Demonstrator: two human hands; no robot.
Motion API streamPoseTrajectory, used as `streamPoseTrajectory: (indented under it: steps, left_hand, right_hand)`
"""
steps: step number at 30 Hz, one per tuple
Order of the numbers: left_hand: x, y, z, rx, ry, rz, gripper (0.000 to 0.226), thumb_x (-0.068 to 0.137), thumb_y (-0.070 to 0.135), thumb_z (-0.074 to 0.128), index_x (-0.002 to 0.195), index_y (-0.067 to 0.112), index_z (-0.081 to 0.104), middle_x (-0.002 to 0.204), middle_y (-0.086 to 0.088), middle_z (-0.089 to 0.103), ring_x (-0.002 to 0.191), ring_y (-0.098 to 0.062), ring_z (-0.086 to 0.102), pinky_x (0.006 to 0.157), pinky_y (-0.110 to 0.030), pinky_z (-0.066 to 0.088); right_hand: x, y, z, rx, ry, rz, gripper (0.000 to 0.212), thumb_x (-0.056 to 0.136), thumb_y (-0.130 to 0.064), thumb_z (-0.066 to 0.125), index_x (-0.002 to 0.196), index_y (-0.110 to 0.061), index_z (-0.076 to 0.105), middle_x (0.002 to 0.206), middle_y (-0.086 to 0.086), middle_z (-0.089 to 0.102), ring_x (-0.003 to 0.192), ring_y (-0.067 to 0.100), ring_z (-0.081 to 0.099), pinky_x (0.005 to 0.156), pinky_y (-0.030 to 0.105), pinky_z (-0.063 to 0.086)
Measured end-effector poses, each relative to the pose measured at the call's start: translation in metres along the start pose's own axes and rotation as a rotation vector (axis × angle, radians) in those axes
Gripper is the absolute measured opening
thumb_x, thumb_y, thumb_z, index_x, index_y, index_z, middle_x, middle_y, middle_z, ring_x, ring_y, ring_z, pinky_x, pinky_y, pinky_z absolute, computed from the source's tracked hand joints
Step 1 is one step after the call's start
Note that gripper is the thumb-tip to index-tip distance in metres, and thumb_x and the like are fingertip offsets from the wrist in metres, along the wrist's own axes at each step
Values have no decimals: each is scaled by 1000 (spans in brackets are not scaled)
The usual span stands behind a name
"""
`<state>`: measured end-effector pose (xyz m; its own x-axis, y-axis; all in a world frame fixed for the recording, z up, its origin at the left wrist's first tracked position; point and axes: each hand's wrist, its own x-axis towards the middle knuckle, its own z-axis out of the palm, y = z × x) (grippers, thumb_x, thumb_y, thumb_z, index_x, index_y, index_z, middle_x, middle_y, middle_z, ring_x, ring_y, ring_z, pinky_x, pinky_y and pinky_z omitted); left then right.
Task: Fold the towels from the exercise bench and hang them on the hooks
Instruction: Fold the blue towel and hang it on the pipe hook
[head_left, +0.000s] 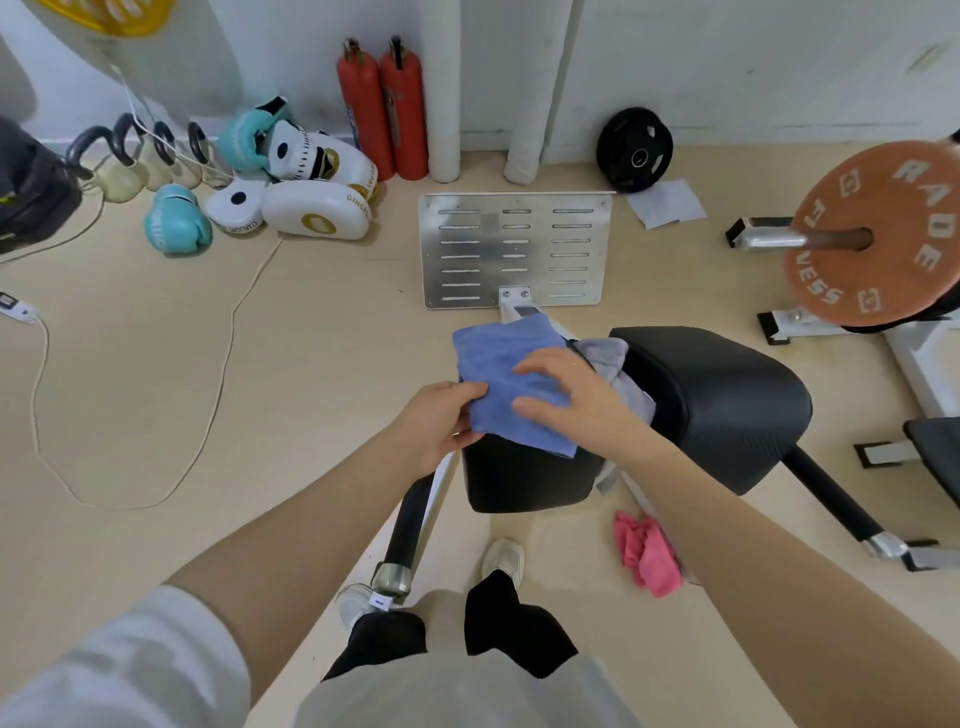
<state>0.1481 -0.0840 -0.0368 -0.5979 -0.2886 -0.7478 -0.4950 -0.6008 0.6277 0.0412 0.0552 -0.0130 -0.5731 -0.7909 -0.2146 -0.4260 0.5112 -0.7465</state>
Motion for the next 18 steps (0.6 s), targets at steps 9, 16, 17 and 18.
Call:
streamPoseTrajectory:
  steps: [9, 16, 17, 18]
  left_hand:
    - [2, 7, 15, -173, -6, -77, 33, 96, 40, 42, 87, 14, 60, 84, -5, 66, 81, -18, 62, 83, -31, 48]
    - [5, -3, 22, -119, 85, -10, 15, 90, 26, 59, 83, 13, 59, 80, -4, 65, 78, -15, 62, 81, -28, 51]
    - [4, -4, 23, -133, 89, 12, 14, 89, 24, 60, 81, 13, 57, 81, -4, 65, 79, -15, 62, 79, -27, 52]
    - [4, -3, 22, -138, 96, 35, 13, 89, 21, 60, 79, 13, 56, 82, -5, 65, 80, -16, 62, 78, -26, 52]
  right_hand:
    - [10, -16, 9, -42, -102, 57, 19, 92, -17, 51, 110, -12, 51, 105, 10, 63, 95, 24, 58, 83, 31, 44]
    - [16, -2, 6, 445, 60, 357, 16, 94, -10, 41, 82, -17, 49, 82, 3, 53, 77, 14, 48, 74, 25, 40]
    - [18, -1, 6, 523, 80, 415, 18, 95, -11, 41, 82, -18, 50, 87, 5, 54, 82, 16, 49, 80, 29, 41]
    - [21, 2, 7, 638, 106, 479, 20, 96, -13, 39, 82, -19, 52, 90, 5, 55, 85, 18, 50, 86, 33, 40]
